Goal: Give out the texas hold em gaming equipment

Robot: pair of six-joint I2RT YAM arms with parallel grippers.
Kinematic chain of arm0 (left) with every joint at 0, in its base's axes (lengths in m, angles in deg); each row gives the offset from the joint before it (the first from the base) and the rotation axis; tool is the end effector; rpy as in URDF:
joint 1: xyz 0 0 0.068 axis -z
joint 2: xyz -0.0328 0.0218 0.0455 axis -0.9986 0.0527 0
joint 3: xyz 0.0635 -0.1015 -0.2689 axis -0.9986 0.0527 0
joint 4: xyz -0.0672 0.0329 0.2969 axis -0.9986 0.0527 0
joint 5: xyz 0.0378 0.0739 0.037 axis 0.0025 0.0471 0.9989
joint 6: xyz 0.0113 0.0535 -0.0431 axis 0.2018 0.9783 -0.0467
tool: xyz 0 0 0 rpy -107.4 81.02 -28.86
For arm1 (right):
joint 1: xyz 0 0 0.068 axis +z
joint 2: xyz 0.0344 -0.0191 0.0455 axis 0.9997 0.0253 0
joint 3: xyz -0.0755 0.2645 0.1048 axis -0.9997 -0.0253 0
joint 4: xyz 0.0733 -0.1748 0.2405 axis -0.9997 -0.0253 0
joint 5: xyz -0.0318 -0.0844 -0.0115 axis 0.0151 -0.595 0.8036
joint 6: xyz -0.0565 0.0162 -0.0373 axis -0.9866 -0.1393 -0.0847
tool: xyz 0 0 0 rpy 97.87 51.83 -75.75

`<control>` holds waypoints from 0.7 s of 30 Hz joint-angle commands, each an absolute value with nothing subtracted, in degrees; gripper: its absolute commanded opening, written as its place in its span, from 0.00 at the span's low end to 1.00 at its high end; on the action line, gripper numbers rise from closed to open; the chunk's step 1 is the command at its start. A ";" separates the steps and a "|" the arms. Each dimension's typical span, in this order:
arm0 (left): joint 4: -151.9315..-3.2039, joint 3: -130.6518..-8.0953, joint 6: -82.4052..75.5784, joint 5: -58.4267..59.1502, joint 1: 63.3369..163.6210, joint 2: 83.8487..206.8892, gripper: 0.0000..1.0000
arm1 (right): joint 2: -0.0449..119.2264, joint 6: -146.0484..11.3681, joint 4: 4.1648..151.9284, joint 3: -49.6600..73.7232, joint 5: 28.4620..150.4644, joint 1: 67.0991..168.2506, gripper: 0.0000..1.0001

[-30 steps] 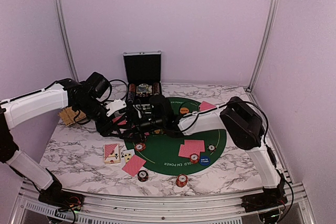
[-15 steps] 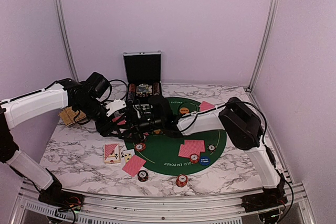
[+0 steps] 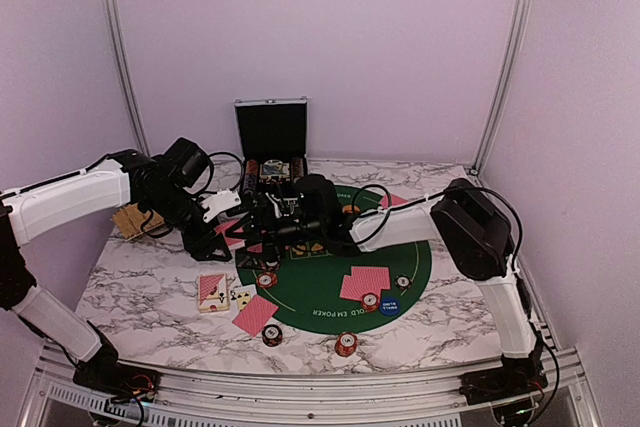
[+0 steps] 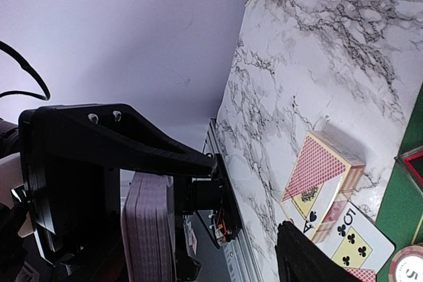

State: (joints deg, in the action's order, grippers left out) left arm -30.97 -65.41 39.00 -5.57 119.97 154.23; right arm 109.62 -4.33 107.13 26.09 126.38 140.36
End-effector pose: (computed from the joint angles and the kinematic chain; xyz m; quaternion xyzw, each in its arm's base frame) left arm 0.2879 -0.2033 0.2629 0.5340 0.7981 -0.1243 0.2499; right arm 0.3264 0.4792 0.1552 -0.1200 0.7518 0.6480 0.0222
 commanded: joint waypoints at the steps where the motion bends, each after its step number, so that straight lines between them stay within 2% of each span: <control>1: -30.21 -66.25 38.84 -6.42 120.03 153.53 0.00 | 107.42 -7.16 101.78 25.44 124.01 139.26 0.70; 6: -30.20 -65.96 38.77 -6.81 120.03 153.78 0.00 | 105.63 -6.11 106.54 25.64 125.03 139.89 0.82; 9: -30.20 -65.98 38.73 -6.77 120.03 154.07 0.00 | 105.68 -5.92 107.75 26.96 125.73 140.82 0.85; 21: -30.20 -66.55 38.66 -6.67 120.03 154.38 0.00 | 112.96 -1.62 109.53 32.31 128.10 143.28 0.85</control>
State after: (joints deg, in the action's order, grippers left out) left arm -30.95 -65.63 38.97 -5.94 119.97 154.25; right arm 110.14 -3.33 107.31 28.34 126.81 142.13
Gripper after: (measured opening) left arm 0.660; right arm 0.854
